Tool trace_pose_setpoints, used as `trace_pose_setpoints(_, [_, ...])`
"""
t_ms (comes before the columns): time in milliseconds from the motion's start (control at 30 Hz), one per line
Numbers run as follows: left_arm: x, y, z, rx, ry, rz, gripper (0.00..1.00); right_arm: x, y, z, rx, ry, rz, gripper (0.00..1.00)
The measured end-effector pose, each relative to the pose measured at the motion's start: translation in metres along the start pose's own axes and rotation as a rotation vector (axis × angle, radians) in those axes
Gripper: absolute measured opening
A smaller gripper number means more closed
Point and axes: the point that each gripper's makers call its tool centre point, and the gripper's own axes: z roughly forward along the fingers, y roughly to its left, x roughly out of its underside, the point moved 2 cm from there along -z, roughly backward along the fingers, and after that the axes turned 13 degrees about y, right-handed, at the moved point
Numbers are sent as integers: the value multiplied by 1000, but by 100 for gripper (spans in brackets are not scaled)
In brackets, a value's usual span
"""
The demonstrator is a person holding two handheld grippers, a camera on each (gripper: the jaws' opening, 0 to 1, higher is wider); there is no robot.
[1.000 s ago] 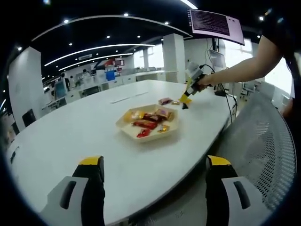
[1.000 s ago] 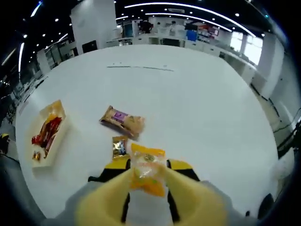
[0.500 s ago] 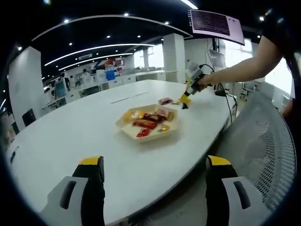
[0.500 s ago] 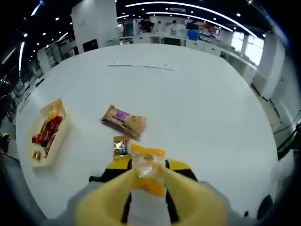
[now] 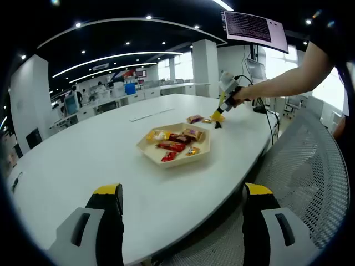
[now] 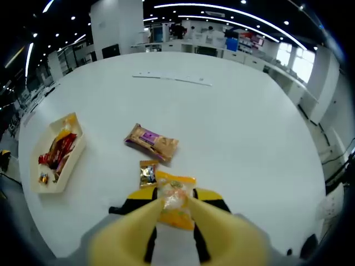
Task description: Place the target food into the container with the food tongs after gripping and lifting it, then release it inside without dropping or visibly crushing the food.
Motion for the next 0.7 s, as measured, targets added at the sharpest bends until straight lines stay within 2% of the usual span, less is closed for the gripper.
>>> trace_pose_setpoints(367, [0, -1, 0, 2, -5, 1, 85, -30, 10, -34, 4, -57, -74, 24])
trace_pose_setpoints(700, [-1, -2, -1, 5, -7, 3, 85, -38, 20, -56, -11, -96, -70, 24])
